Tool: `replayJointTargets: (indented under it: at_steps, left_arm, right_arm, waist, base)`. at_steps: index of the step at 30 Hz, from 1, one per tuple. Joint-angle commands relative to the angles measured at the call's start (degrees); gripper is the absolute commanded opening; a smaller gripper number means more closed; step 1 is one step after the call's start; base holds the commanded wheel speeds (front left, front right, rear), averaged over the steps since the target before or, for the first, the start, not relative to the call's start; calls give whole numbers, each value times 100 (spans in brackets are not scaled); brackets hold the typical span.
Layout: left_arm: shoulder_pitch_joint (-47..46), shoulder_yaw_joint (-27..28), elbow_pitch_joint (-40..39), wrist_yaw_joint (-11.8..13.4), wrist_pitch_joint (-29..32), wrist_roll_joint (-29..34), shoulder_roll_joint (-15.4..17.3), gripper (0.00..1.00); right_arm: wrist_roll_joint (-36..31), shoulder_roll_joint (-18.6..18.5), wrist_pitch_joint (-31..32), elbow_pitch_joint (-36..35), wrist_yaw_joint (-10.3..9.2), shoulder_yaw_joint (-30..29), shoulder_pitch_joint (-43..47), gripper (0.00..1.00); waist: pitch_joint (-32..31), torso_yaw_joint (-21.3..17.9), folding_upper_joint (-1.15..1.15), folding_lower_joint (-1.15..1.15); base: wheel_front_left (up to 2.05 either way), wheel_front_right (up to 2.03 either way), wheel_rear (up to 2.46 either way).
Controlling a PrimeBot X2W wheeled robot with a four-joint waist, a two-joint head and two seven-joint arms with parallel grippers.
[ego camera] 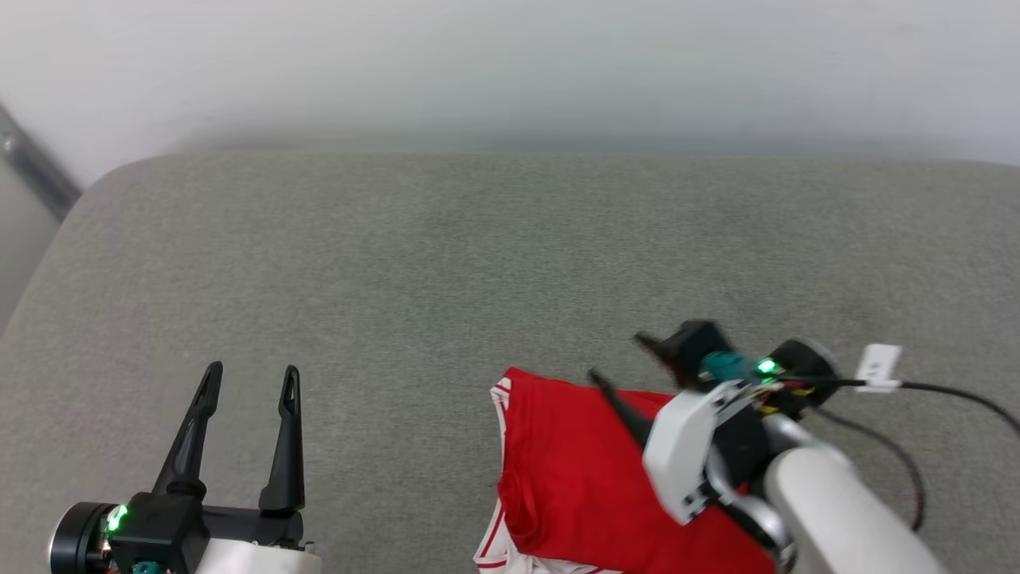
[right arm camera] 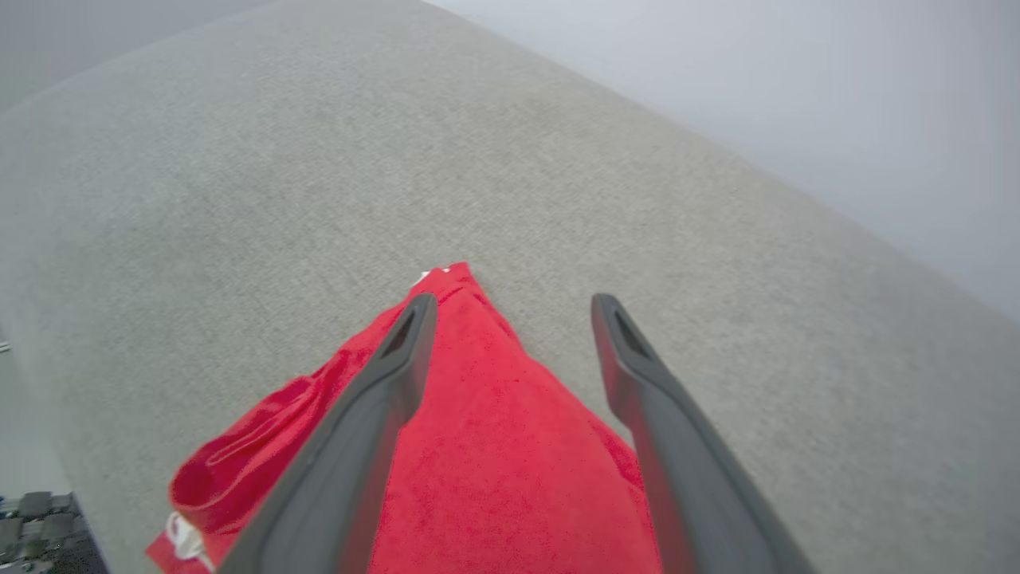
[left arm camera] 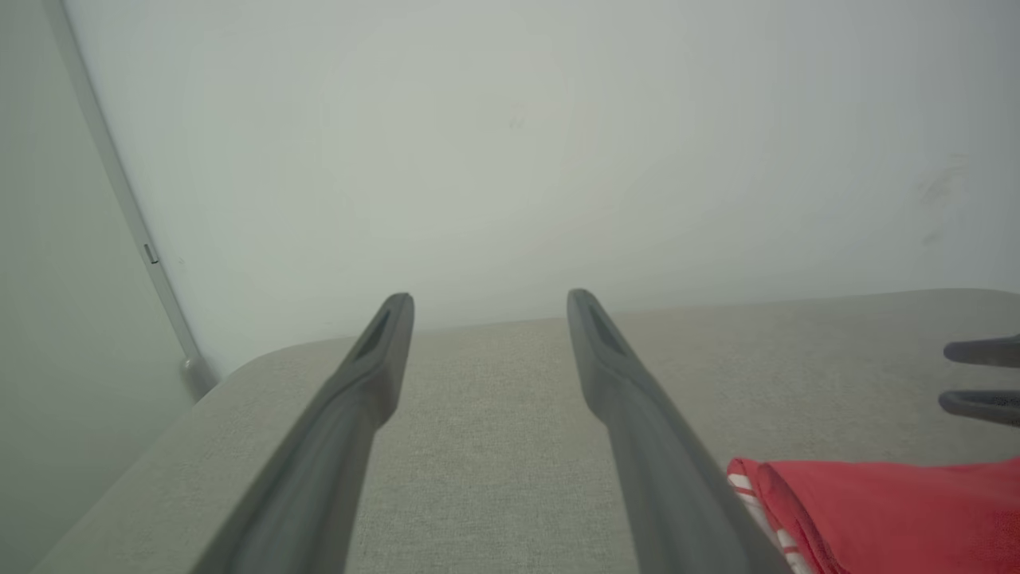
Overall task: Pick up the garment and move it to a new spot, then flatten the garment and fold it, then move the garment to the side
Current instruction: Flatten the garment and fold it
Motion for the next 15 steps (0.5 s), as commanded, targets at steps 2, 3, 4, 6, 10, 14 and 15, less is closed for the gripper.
replayJointTargets:
  at_steps: [2, 3, 4, 6, 10, 14, 15]
  left_arm:
    - [-83, 6, -29, -4, -12, -4, -11, 100]
    - [-81, 12, -36, -4, -12, -19, -15, 100]
    - [-86, 8, -38, -4, -12, -26, -18, 100]
    - [-84, 14, -39, -5, -12, -72, -31, 100]
    - [-96, -21, -40, -4, -12, -98, -53, 100]
    - [-136, -32, -49, -5, -12, -100, -67, 100]
    - [-143, -30, -57, -5, -12, -118, -73, 100]
  right_arm:
    - [-133, -161, -239, -22, -3, -220, -124, 100]
    - [-186, -208, -360, -41, -3, -346, -144, 100]
    - [-235, -285, -480, -58, -3, -481, -161, 100]
    - [-373, -447, -744, -78, -5, -784, -161, 100]
    - [-780, -671, -1358, -134, -4, -1379, 74, 100]
    - [-988, -574, -1981, -347, -4, -2141, 481, 100]
    - [-1028, -528, -2124, -423, -4, -2340, 599, 100]
  waist:
    - [-33, -184, 0, 0]
    - [-37, -239, 0, 0]
    - [-36, -289, 0, 0]
    - [-27, -387, 0, 0]
    - [17, -529, 0, 0]
    - [64, -610, 0, 0]
    - [71, -623, 0, 0]
  base:
    - [0, 0, 0]
    - [0, 0, 0]
    - [0, 0, 0]
    - [0, 0, 0]
    - [0, 0, 0]
    - [0, 0, 0]
    - [0, 0, 0]
